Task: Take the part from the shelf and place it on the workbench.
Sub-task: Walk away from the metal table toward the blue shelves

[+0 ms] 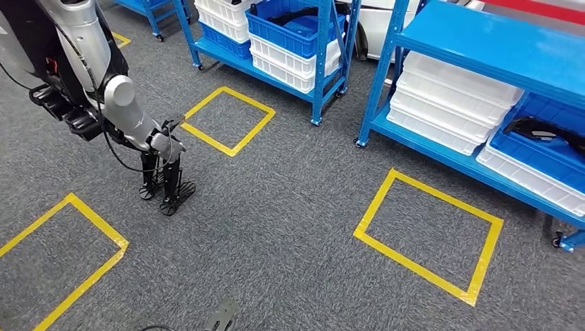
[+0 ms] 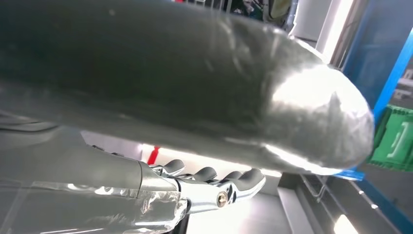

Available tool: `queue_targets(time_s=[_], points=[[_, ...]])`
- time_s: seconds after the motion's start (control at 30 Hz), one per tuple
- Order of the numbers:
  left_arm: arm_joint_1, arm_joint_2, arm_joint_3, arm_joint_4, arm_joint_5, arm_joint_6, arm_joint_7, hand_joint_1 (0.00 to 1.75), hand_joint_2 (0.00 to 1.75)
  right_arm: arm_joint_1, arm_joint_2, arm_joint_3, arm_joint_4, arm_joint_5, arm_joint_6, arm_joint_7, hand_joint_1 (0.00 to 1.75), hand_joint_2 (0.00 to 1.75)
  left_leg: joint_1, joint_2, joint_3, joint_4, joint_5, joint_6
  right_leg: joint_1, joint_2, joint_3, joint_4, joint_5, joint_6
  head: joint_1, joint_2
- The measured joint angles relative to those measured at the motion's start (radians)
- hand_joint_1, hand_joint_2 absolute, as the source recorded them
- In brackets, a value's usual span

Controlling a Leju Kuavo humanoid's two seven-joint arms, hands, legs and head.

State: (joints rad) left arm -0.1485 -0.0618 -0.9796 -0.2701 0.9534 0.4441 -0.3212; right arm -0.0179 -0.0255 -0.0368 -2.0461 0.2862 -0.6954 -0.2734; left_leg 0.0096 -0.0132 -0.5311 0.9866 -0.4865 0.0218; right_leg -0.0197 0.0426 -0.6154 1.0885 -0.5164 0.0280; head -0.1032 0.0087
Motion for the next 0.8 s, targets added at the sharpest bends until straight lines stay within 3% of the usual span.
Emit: queue_targets(time_s=[0.07,0.1,0.13,0.17,0.23,0.3,0.4,0.47,0.53,0.6,0.63,0.67,0.7,0.77,0.8], points=[[0.001,0.0,0.0,0.0,0.001,0.001,0.0,0.0,0.0,0.0,0.0,0.0,0.0,-0.007,0.0,-0.001,0.0,0.0,-0.002,0.017,0.0,-0.002,0.001,0.004,-0.002,-0.026,-0.059,0.126,-0.065,0.005,0.005,0.0],[0.002,0.0,0.0,0.0,0.002,0.001,0.0,0.0,0.0,0.0,0.0,0.0,0.001,-0.011,0.0,-0.002,0.0,0.0,-0.003,0.025,-0.001,-0.001,0.001,0.004,-0.003,-0.03,-0.085,0.182,-0.085,0.009,0.005,0.0],[0.004,0.0,0.0,0.0,0.003,0.002,0.0,0.0,0.0,0.001,0.0,0.0,0.001,-0.014,0.0,-0.003,0.0,0.0,-0.003,0.034,-0.001,0.0,0.0,0.004,-0.004,-0.033,-0.097,0.207,-0.086,0.012,0.006,0.0],[0.004,0.0,0.0,0.0,0.003,0.003,0.0,0.0,0.0,0.0,0.0,0.0,0.001,-0.016,0.0,-0.004,0.0,0.0,-0.003,0.041,-0.001,0.001,-0.002,0.003,-0.005,-0.035,-0.09,0.196,-0.069,0.014,0.006,0.0],[0.003,-0.001,0.0,0.0,0.003,0.004,0.0,0.0,0.0,-0.001,0.0,0.0,0.002,-0.017,0.0,-0.007,0.0,0.0,-0.002,0.053,0.001,0.007,-0.008,-0.004,-0.006,-0.053,-0.025,0.07,-0.002,0.015,0.006,0.0],[0.002,-0.001,0.0,0.0,0.003,0.005,0.0,0.0,0.0,-0.004,0.0,0.0,0.002,-0.018,0.0,-0.009,0.0,0.0,-0.006,0.06,-0.001,0.019,-0.016,-0.014,-0.001,-0.072,0.03,-0.041,0.034,0.009,0.007,0.0],[0.001,-0.001,0.0,0.0,0.003,0.006,0.0,0.0,0.0,-0.006,0.0,0.0,0.002,-0.018,0.0,-0.01,0.0,0.0,-0.007,0.069,-0.001,0.026,-0.022,-0.027,0.004,-0.064,0.035,-0.062,0.034,-0.008,0.001,0.0],[-0.001,-0.001,0.0,0.0,0.003,0.006,0.0,0.0,0.0,-0.006,0.0,0.0,0.002,-0.017,0.0,-0.011,0.0,0.0,-0.003,0.057,-0.005,0.048,-0.043,-0.038,0.004,-0.056,0.035,-0.064,0.037,-0.02,-0.001,0.0],[-0.002,-0.001,0.0,0.0,0.003,0.006,0.0,0.0,0.0,-0.007,0.0,0.0,0.002,-0.017,0.0,-0.011,0.0,0.0,0.0,0.035,-0.044,0.144,-0.102,-0.045,0.003,-0.049,0.035,-0.066,0.039,-0.029,-0.005,0.0],[0.0,-0.001,0.0,0.0,0.003,0.006,0.0,0.0,0.0,-0.007,0.0,0.0,0.002,-0.017,0.0,-0.011,0.0,0.0,-0.001,0.026,-0.109,0.283,-0.162,-0.046,0.006,-0.038,0.033,-0.066,0.04,-0.033,-0.007,0.0],[0.001,-0.001,0.0,0.0,0.003,0.006,0.0,0.0,0.0,-0.007,0.0,0.0,0.002,-0.017,0.0,-0.011,0.0,0.0,-0.001,0.024,-0.132,0.327,-0.172,-0.045,0.008,-0.032,0.033,-0.066,0.04,-0.034,-0.007,0.0],[0.002,-0.001,0.0,0.0,0.003,0.006,0.0,0.0,0.0,-0.007,0.0,0.0,0.002,-0.017,0.0,-0.011,0.0,0.0,-0.002,0.023,-0.137,0.333,-0.159,-0.042,0.009,-0.024,0.033,-0.065,0.04,-0.034,-0.007,0.0],[0.003,-0.001,0.0,0.0,0.003,0.006,0.0,0.0,0.0,-0.007,0.0,0.0,0.002,-0.017,0.0,-0.011,0.0,0.0,-0.002,0.02,-0.123,0.298,-0.128,-0.038,0.009,-0.016,0.035,-0.065,0.04,-0.034,-0.007,0.0],[0.003,-0.001,0.0,0.0,0.003,0.007,0.0,0.0,0.0,-0.008,0.0,0.0,0.002,-0.017,0.0,-0.011,0.0,0.0,-0.005,-0.01,-0.062,0.155,-0.047,-0.024,0.008,-0.002,0.036,-0.065,0.04,-0.033,-0.006,0.0],[0.003,-0.001,0.0,0.0,0.003,0.007,-0.001,0.0,0.0,-0.009,0.0,0.0,0.002,-0.017,0.0,-0.011,0.0,0.0,-0.006,-0.03,-0.038,0.092,-0.021,-0.018,0.008,0.006,0.034,-0.063,0.04,-0.031,-0.004,0.0]])
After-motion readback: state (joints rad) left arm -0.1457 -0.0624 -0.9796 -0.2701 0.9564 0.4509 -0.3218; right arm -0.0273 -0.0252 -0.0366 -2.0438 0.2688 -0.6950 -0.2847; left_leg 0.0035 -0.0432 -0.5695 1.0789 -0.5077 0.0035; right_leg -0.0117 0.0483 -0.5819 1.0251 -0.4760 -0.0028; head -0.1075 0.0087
